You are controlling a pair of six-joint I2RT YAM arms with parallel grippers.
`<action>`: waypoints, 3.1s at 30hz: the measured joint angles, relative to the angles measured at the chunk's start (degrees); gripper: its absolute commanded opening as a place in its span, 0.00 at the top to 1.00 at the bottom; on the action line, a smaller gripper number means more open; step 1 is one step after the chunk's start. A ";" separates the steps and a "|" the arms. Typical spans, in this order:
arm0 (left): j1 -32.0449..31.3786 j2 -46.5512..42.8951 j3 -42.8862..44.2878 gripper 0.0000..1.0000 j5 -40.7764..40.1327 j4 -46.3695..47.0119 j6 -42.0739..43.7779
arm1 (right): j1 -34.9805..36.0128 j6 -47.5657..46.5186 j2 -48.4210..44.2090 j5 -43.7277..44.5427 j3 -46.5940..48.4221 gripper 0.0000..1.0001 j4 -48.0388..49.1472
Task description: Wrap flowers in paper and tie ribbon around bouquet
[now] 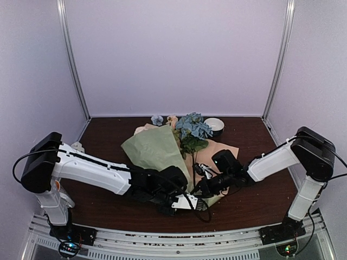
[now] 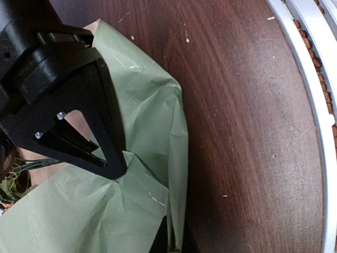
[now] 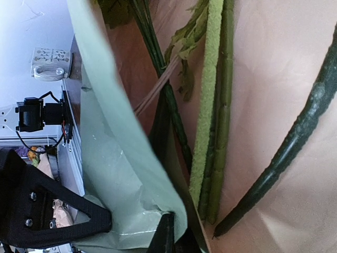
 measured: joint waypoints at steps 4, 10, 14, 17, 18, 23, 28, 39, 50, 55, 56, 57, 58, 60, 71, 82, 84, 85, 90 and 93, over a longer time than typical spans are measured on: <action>-0.09 0.37 1.79 1.00 1.16 -3.08 0.72 | -0.09 -0.33 -0.70 -0.07 -0.55 1.00 -0.68; -0.11 0.39 2.45 0.77 1.60 -4.55 1.42 | -0.33 -0.94 -4.68 0.20 -0.48 1.00 -3.06; -0.50 0.39 2.82 0.43 3.50 -7.72 1.81 | -0.92 -0.44 -4.39 1.97 -0.79 1.00 -2.56; -1.11 0.11 2.84 0.37 5.49 -10.12 0.83 | -0.90 0.09 -2.51 2.14 -1.03 1.00 -1.57; -1.14 -0.22 2.82 0.37 6.14 -10.78 0.66 | -0.83 0.20 -1.86 2.21 -1.03 1.00 -1.49; -0.83 -4.59 3.28 0.45 9.31 -15.91 0.07 | -0.79 0.17 -0.98 3.39 -1.01 1.00 -1.51; 4.35 -10.01 4.31 0.74 18.03 -14.88 -3.39 | -0.70 0.15 -0.98 4.35 -1.01 1.00 -1.53; 6.01 8.31 12.85 0.85 12.63 -10.19 -8.57 | -0.50 0.46 -0.98 4.61 -0.98 1.00 -1.49; 2.99 13.64 17.35 0.72 16.04 -15.52 1.05 | -0.28 1.51 -0.94 4.48 -1.33 1.00 0.20; 2.99 14.34 18.01 0.72 16.74 -17.11 2.56 | -0.28 2.40 -0.94 4.44 -1.90 1.00 1.05; 3.02 14.34 18.03 0.72 16.98 -17.31 2.82 | -0.28 2.43 -0.94 4.44 -1.90 1.00 1.03; 3.02 14.34 18.03 0.71 17.07 -17.38 2.93 | -0.28 2.45 -0.96 4.46 -1.90 1.00 1.01; 3.04 14.27 18.03 0.70 17.27 -17.53 3.08 | -0.28 2.45 -0.98 4.48 -1.90 1.00 0.98; 3.30 13.60 17.88 0.65 18.10 -17.75 3.06 | -0.26 2.45 -1.11 4.59 -1.90 1.00 0.83; 18.73 -6.49 6.88 0.62 24.59 -0.46 -10.36 | -0.24 2.23 -2.03 5.66 -1.97 1.00 -0.72; 19.98 13.20 17.18 0.64 1.77 -0.52 -18.73 | 0.48 0.70 -4.00 7.41 -1.86 0.91 -3.93; 19.98 14.91 17.75 0.64 0.76 -1.36 -18.84 | 0.48 0.72 -4.24 7.78 -1.84 0.86 -4.61; 19.98 15.45 17.90 0.64 0.63 -1.68 -18.84 | 0.48 0.61 -4.55 8.02 -1.84 0.82 -5.16; 19.98 17.07 18.47 0.65 1.09 -1.97 -18.91 | 0.35 -1.16 -9.77 9.62 -0.52 0.67 -11.67; 19.98 17.09 18.47 0.66 2.03 -1.92 -19.45 | -0.98 -2.89 -16.57 11.80 1.18 0.58 -17.07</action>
